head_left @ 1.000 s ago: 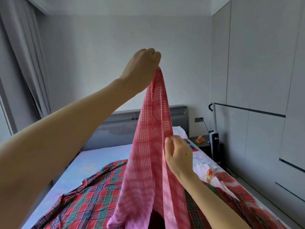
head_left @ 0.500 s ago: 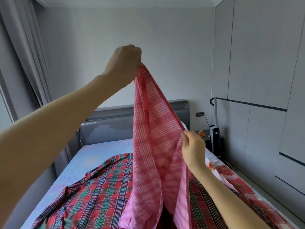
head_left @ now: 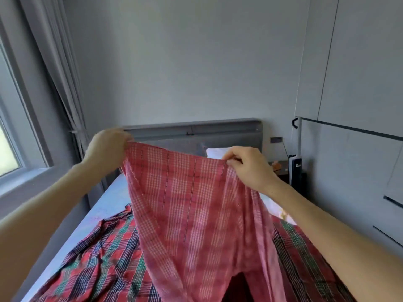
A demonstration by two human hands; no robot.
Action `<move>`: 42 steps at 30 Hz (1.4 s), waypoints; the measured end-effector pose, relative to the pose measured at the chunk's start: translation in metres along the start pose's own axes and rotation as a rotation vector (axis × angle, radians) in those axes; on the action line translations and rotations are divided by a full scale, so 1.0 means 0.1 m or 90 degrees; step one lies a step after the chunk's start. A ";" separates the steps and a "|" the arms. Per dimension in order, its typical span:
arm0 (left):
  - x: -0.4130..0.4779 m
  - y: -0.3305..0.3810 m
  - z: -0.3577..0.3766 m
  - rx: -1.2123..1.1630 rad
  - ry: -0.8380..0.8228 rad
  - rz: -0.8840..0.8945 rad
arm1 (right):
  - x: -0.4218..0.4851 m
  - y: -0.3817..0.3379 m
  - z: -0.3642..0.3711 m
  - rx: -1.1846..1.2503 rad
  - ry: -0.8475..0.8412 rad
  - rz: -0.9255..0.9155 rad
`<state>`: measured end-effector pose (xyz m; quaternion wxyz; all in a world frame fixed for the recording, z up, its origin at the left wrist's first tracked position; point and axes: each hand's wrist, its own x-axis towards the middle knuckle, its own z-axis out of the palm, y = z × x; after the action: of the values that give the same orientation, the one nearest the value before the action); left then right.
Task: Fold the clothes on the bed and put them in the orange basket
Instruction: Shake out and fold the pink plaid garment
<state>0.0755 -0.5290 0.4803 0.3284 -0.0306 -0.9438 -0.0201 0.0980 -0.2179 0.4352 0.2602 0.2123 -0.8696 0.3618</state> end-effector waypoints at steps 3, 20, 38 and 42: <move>-0.30 0.21 0.35 0.099 -0.099 -0.011 | -0.22 0.04 0.34 0.007 -0.081 0.005; -0.67 1.86 0.94 -0.303 -0.372 0.214 | -0.75 0.61 0.42 0.216 -0.071 0.199; 0.27 2.38 0.14 -0.467 0.060 0.202 | -1.46 1.04 0.79 -0.142 0.290 0.264; 0.50 2.19 -0.07 -0.445 0.143 0.149 | -1.59 1.18 0.91 -0.202 0.247 0.264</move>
<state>0.0566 -0.3089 0.5210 0.3999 -0.2457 -0.8283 -0.3061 0.1279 -0.1801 0.2222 0.3717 -0.0855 -0.8740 0.3010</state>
